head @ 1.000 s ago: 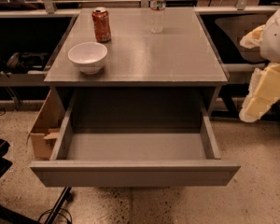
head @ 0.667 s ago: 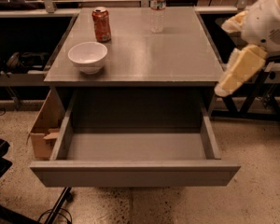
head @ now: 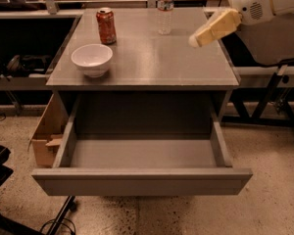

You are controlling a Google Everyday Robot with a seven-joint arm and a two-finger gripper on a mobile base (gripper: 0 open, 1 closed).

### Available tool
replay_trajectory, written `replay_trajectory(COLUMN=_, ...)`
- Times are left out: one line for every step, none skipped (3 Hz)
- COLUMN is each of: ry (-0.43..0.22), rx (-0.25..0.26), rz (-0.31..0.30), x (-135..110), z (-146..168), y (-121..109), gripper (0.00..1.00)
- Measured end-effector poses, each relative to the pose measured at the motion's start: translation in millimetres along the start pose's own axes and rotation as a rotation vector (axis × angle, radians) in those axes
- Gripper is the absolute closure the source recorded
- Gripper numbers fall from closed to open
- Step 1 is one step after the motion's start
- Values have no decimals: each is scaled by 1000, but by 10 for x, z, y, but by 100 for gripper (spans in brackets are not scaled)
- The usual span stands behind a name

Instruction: Place coke can into top drawer

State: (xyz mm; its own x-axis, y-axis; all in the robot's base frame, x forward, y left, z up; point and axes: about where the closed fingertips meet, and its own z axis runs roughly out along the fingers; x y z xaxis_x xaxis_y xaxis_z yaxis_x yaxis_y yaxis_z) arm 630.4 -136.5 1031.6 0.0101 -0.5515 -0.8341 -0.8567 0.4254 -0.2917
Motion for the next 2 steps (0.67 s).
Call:
replay_trajectory(ry=-142, rx=70, rz=20, x=-299, z=332, y=-191, gripper=0)
replay_trajectory(ry=-173, rx=133, rz=22, x=-395, z=329, y=-350, gripper=0)
